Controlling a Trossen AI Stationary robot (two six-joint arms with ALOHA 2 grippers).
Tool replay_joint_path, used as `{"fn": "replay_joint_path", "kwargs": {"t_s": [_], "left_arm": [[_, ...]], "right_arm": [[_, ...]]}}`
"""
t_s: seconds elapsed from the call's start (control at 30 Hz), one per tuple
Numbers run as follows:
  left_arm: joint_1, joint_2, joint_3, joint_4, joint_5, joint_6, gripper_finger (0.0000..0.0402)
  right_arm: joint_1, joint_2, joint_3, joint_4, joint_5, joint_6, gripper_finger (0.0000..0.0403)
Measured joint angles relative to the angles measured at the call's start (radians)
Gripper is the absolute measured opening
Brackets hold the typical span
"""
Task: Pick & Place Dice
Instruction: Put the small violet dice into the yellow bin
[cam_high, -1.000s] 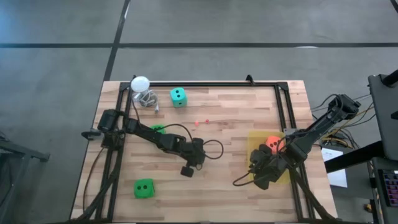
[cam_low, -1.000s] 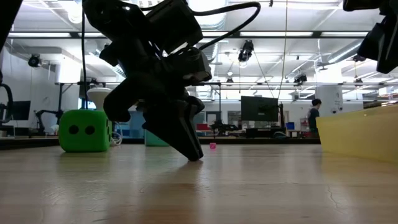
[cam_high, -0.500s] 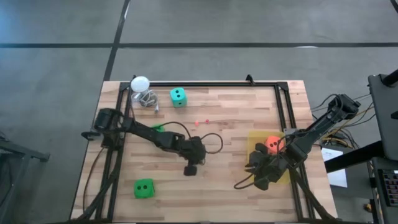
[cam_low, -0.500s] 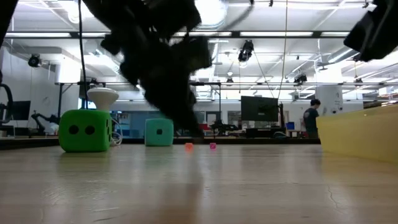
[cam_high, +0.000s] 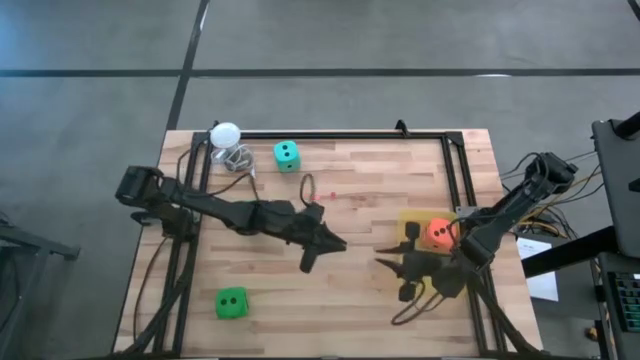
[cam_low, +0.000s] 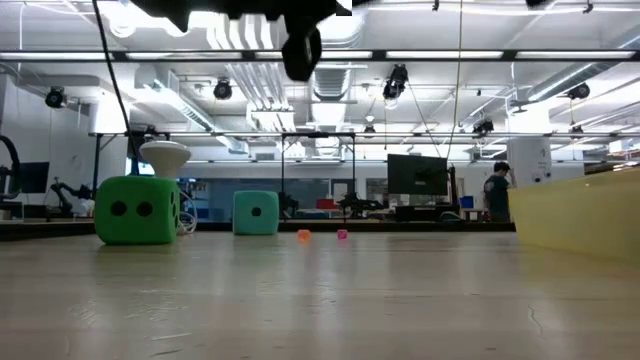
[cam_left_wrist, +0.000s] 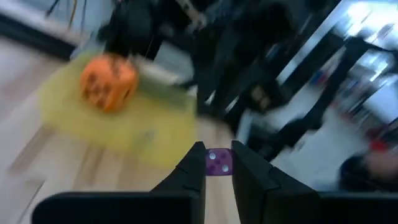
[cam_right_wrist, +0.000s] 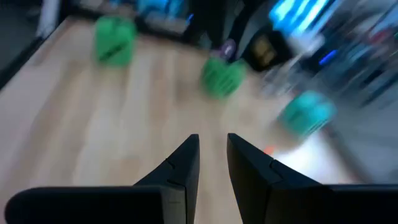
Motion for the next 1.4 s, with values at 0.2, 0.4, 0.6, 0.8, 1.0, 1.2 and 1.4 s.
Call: {"fn": "replay_joint_path", "kwargs": {"t_s": [0.2, 0.4, 0.6, 0.8, 1.0, 1.2, 1.4], "left_arm": [[-0.001, -0.005, -0.033, 0.166, 0.003, -0.061, 0.0048], [-0.001, -0.003, -0.032, 0.226, 0.002, -0.063, 0.0048], [-0.001, -0.005, -0.031, 0.260, 0.000, -0.079, 0.0048], [-0.001, -0.005, -0.031, 0.264, 0.000, -0.080, 0.0048], [-0.001, -0.030, -0.031, 0.267, 0.001, -0.079, 0.0048], [-0.002, -0.049, -0.030, 0.266, 0.003, -0.072, 0.0048], [-0.002, -0.051, -0.030, 0.267, 0.010, -0.071, 0.0048]], "right_arm": [[0.012, 0.035, 0.022, 0.201, 0.152, -0.280, 0.0075], [0.004, 0.097, 0.112, 0.212, 0.152, -0.342, 0.0075], [-0.030, 0.218, 0.249, 0.204, 0.195, -0.454, 0.0075], [-0.032, 0.349, 0.397, 0.176, 0.454, -0.603, 0.0075], [-0.020, 0.430, 0.469, 0.175, 0.492, -0.651, 0.0075], [-0.014, 0.439, 0.496, 0.176, 0.491, -0.631, 0.0075], [-0.014, 0.417, 0.503, 0.178, 0.467, -0.605, 0.0075]]}}
